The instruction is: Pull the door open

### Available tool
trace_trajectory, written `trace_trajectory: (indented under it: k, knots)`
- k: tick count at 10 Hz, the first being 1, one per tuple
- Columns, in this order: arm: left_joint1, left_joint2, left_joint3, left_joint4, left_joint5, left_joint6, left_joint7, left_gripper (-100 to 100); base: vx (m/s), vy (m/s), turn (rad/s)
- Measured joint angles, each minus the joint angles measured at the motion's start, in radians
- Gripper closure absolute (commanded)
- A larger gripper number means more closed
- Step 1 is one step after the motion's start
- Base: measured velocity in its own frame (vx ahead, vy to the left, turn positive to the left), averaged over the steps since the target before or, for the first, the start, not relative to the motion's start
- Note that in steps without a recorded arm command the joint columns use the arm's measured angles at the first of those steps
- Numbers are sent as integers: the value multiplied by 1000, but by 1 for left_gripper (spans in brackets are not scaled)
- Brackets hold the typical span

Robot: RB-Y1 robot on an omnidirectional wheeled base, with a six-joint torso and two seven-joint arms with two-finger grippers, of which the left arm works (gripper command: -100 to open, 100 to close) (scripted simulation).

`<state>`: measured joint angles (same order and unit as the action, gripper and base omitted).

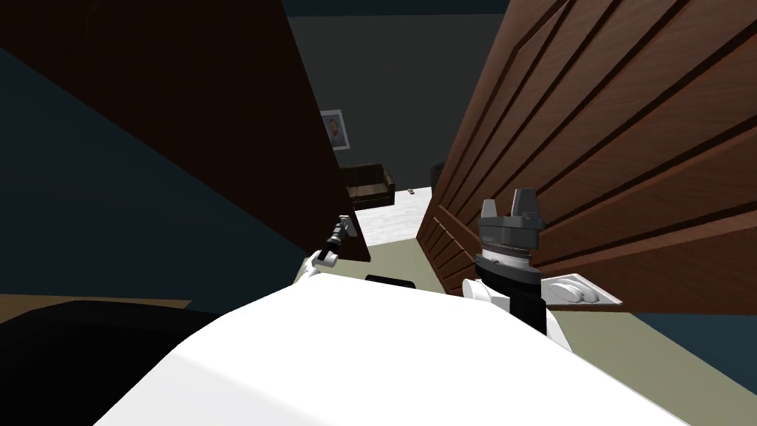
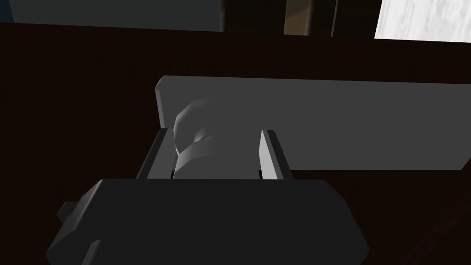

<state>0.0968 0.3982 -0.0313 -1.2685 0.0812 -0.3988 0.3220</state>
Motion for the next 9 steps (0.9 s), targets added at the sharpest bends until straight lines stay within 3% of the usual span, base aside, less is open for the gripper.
trace_trajectory:
  k: [6,9]
  knots:
    - [-18,24,-26,20,-32,-21,52,100,-221,96,-138]
    - [-21,30,-37,27,-42,-25,67,100,-159,42,-68]
